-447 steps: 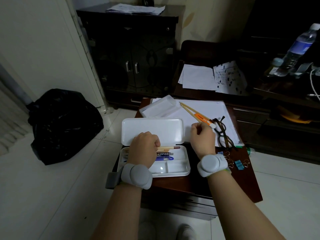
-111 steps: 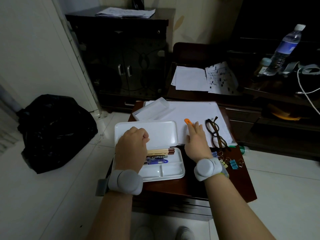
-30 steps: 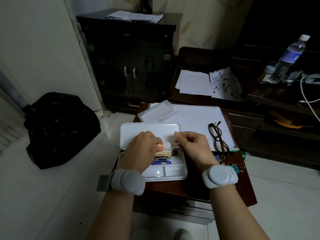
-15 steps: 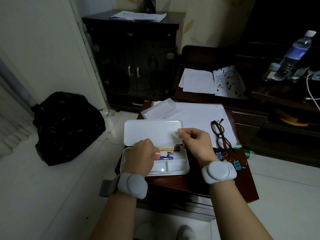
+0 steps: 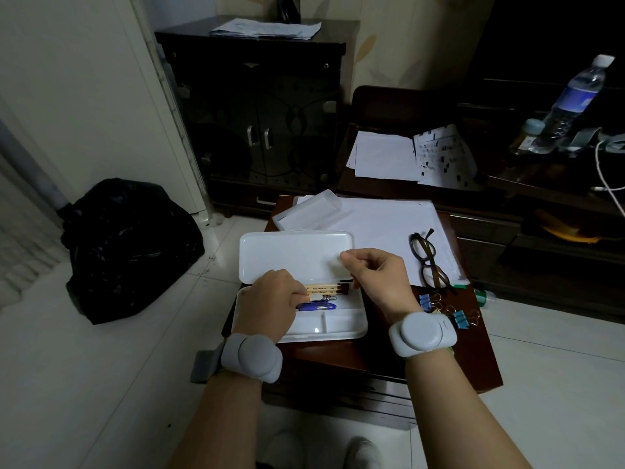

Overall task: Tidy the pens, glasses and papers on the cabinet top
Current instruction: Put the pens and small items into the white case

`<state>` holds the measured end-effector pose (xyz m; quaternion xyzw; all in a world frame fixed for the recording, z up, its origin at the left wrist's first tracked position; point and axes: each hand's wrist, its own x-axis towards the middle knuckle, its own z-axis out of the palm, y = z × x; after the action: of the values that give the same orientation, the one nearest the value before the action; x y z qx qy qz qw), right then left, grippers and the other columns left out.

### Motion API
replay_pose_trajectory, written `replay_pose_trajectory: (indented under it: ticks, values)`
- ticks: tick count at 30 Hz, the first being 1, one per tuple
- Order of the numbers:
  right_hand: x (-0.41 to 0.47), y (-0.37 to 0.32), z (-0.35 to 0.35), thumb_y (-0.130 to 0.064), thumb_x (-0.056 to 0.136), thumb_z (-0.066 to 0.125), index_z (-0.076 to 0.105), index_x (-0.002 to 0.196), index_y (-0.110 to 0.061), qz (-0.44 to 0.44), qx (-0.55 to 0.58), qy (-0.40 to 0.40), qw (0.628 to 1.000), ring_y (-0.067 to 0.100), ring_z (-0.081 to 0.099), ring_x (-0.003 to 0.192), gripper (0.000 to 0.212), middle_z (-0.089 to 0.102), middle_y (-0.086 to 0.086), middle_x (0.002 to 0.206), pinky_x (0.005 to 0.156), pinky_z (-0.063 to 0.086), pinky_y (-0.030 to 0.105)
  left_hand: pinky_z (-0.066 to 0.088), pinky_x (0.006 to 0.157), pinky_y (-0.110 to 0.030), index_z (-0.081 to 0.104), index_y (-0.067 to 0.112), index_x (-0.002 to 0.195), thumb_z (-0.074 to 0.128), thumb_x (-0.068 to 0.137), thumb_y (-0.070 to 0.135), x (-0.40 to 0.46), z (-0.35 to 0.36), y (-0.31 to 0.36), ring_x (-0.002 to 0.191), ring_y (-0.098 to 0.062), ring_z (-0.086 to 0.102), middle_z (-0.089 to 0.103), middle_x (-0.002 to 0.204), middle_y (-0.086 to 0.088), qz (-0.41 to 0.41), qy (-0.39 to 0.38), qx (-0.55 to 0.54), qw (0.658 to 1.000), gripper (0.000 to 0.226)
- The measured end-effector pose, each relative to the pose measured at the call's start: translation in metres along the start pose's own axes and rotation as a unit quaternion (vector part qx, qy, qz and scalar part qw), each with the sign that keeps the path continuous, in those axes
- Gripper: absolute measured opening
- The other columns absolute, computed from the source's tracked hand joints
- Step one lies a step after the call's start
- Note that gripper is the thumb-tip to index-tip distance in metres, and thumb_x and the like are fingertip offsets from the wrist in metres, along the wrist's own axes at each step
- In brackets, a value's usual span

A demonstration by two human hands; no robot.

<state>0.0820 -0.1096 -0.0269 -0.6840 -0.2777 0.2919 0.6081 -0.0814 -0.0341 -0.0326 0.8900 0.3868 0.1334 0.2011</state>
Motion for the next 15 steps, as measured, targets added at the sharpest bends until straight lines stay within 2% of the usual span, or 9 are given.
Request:
replay_pose_trajectory:
  ticks: [9,15]
  values:
    - [0.0018,0.0024,0.0009,-0.018,0.082,0.071,0.07,0.094,-0.001,0.003,-0.015,-0.008,1.0,0.007,0.049,0.048,0.021,0.056,-0.002,0.063,0.05,0.043,0.013,0.051,0.079,-0.037,0.068,0.015,0.083,0.064,0.084,0.008,0.0033,0.0037,-0.0036,0.084,-0.016,0.058,0.054,0.084,0.004,-0.021,0.005,-0.04,0.999,0.008]
    - [0.002,0.0034,0.002,-0.018,0.082,0.071,0.07,0.094,-0.001,0.008,-0.022,-0.014,1.0,0.005,0.05,0.045,0.021,0.057,-0.002,0.063,0.049,0.043,0.013,0.044,0.074,-0.021,0.068,0.008,0.084,0.064,0.084,0.003,0.006,0.0043,-0.0046,0.077,-0.011,0.052,0.052,0.083,0.003,-0.015,0.001,-0.055,0.998,0.006]
